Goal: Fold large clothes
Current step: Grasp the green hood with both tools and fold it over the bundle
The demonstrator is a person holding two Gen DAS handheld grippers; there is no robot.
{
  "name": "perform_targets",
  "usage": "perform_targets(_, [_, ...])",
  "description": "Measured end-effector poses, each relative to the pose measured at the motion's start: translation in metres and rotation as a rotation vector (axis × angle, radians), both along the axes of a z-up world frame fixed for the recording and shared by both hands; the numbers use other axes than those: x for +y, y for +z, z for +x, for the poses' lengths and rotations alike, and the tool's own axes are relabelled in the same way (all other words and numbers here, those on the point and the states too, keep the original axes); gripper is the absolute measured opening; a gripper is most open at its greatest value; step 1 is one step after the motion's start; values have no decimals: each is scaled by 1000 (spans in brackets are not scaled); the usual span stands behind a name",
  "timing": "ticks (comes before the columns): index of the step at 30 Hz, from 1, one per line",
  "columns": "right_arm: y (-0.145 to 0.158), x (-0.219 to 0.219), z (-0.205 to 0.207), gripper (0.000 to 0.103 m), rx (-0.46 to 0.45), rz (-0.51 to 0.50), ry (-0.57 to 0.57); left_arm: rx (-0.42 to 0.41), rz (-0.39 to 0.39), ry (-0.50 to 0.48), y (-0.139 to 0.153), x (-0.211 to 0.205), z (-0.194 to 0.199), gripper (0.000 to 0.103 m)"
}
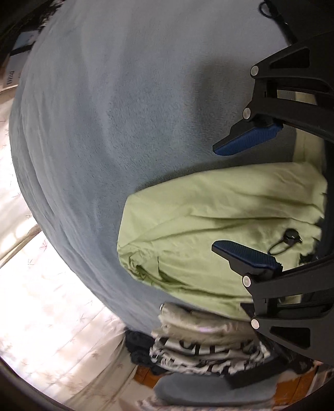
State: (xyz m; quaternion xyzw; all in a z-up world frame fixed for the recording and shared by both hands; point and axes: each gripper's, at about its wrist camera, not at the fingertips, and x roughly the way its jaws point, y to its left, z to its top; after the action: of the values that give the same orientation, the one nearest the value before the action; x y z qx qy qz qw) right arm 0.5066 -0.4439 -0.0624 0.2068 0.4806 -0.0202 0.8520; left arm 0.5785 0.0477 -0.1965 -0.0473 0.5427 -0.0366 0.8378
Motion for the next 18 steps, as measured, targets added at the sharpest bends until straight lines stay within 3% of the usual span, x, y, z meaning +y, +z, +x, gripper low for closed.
perform_targets(3, [-12,5,11,63,29,-26,-27,-2,19,-3,-2,-4,4,40])
perform_targets(5, [-20,7,16,60,47,-34,-39,6,1,-11,-3,-10,7,8])
perform_targets(7, [-24,11,19,55,42,-46,-43,-18,15,-10,2,-19,6,0])
perform_targets(9, [-23,15,22,34,26,-56,-28,-51,73,-32,6,-32,2,0])
perform_targets(10, [-21,18,23,18,22,-71,-18,-63,86,-35,9,-35,0,0])
perform_targets(11, [-18,23,23,8,16,-103,-6,-72,84,-36,12,-37,-2,0])
perform_targets(14, [3,41,12,4,-75,-178,70,-135,54,-43,29,-36,-12,0])
perform_targets(18, [48,61,-27,4,-292,-205,190,-273,-12,-100,59,-28,-44,0])
